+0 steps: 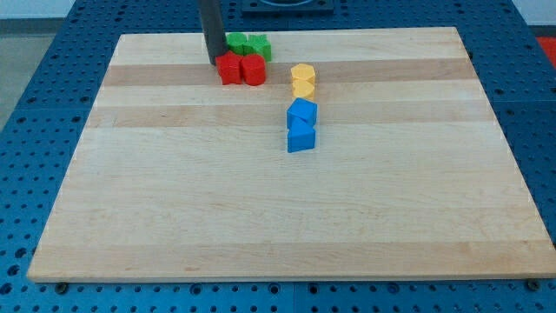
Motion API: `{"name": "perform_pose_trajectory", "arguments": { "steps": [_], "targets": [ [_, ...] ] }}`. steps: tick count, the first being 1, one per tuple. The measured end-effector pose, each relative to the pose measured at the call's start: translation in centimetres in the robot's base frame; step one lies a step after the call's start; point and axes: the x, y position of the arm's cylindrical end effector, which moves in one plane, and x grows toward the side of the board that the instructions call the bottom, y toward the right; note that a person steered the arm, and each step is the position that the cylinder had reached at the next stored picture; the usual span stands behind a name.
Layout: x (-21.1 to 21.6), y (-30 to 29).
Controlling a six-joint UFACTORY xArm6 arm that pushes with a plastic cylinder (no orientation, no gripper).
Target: Nudge blue cube
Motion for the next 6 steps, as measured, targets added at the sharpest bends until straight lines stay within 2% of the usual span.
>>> {"name": "perform_pose_trajectory", "arguments": {
  "steps": [2, 4, 6],
  "targets": [
    [0.2, 1.6],
    [0.4, -2.5],
    [2.3, -1.9]
  ]
}}
